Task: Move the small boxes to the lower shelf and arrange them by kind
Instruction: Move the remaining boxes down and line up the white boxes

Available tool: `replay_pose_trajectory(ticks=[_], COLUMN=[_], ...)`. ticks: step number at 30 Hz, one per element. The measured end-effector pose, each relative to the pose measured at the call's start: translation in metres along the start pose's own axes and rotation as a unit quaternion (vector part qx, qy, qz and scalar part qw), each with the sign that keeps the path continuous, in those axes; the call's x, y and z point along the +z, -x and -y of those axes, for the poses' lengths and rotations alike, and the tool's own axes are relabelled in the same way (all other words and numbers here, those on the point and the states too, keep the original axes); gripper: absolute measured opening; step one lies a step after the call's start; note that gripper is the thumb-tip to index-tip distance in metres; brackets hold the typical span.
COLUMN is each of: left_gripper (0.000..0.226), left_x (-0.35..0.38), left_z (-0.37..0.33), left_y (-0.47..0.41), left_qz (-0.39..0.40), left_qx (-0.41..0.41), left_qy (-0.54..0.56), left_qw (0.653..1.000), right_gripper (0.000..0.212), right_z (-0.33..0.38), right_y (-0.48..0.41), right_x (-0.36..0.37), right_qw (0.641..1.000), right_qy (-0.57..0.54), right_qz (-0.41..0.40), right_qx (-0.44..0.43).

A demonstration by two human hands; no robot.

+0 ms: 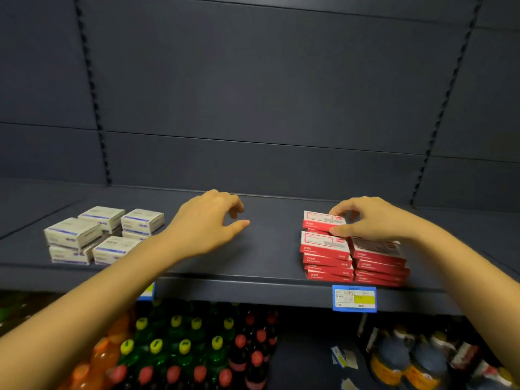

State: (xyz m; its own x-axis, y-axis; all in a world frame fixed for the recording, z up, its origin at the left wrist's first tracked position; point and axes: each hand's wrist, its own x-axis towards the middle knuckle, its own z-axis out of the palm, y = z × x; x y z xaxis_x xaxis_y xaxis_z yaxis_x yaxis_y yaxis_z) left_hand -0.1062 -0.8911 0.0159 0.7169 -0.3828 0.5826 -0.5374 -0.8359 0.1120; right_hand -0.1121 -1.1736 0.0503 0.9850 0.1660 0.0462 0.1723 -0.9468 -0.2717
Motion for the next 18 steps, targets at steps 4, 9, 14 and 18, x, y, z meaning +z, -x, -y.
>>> replay_pose_trajectory(ticks=[4, 9, 14, 18], left_gripper=[0.029, 0.03, 0.03, 0.03], left_x=[-0.009, -0.032, -0.069, -0.099], left_z=[0.001, 0.005, 0.026, 0.056], left_y=[0.014, 0.041, 0.088, 0.129], left_qz=[-0.008, -0.008, -0.007, -0.009], left_qx=[-0.035, -0.079, -0.15, -0.216], left_qy=[-0.024, -0.06, -0.105, -0.153], left_qw=[0.999, 0.995, 0.983, 0.964], right_gripper=[0.048, 0.043, 0.038, 0.035], right_z=[0.011, 0.066, 0.141, 0.203], right_y=[-0.002, -0.004, -0.023, -0.034], right_x=[-0.006, 0.001, 0.023, 0.049], right_qw=[0.996, 0.979, 0.956, 0.936], right_qy=[0.067, 0.064, 0.06, 0.043], right_qz=[-0.027, -0.052, -0.049, -0.043], right_qx=[-0.05, -0.188, -0.285, -0.346])
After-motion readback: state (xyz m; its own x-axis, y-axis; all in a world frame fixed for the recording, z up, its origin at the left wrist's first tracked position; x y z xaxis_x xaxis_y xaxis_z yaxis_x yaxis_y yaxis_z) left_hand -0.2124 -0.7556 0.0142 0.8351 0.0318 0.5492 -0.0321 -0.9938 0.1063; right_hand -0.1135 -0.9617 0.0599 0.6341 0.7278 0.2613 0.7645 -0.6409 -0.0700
